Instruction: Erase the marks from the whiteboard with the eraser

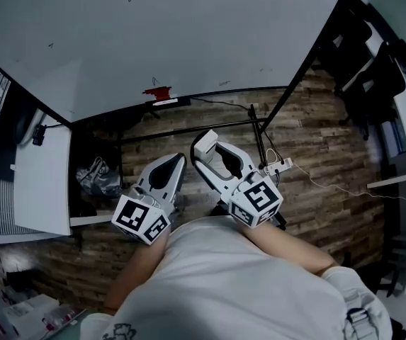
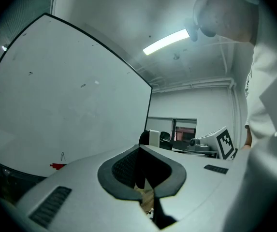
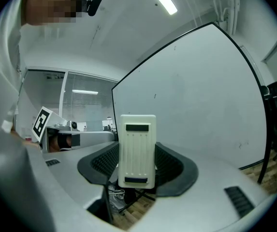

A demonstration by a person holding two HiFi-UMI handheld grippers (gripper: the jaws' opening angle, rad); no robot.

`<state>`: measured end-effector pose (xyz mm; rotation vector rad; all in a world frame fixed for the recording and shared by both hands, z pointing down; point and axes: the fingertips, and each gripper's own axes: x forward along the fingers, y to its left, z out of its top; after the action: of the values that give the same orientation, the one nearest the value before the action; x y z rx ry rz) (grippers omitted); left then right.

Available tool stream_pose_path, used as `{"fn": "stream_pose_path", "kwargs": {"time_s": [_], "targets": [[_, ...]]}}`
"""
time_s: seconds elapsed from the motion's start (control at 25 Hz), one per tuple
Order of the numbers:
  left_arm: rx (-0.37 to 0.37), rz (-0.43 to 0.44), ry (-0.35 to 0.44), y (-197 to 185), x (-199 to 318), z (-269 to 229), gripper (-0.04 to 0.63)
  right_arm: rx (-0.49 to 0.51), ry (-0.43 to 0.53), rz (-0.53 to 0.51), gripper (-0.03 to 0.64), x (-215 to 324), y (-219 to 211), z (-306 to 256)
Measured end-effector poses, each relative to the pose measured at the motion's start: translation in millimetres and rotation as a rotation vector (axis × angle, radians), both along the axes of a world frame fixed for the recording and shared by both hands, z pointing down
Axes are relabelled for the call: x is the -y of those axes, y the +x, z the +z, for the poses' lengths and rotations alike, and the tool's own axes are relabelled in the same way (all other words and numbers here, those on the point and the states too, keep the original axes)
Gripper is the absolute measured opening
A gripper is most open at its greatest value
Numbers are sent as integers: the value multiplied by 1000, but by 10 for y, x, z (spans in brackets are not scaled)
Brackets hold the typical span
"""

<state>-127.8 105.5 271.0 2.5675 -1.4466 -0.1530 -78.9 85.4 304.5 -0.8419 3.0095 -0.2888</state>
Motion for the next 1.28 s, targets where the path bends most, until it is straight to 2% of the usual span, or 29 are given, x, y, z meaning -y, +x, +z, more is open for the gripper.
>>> {"fn": "stream_pose_path", "kwargs": {"time_s": [0.32,0.6,0.92,1.28], "targets": [[-25,3,-13,288,862,89,6,-6,-8,17,233,835,340,67],[-61,59,-38,785,1474,148,6,-12,-17,40,233,1390,783,56],[-60,103,-47,1128,1774,128,6,-7,-37,94,233,1673,1192,101],[-57,166,-75,1342,2037,232,6,-15,-58,165,233,1862,1421,209]]}}
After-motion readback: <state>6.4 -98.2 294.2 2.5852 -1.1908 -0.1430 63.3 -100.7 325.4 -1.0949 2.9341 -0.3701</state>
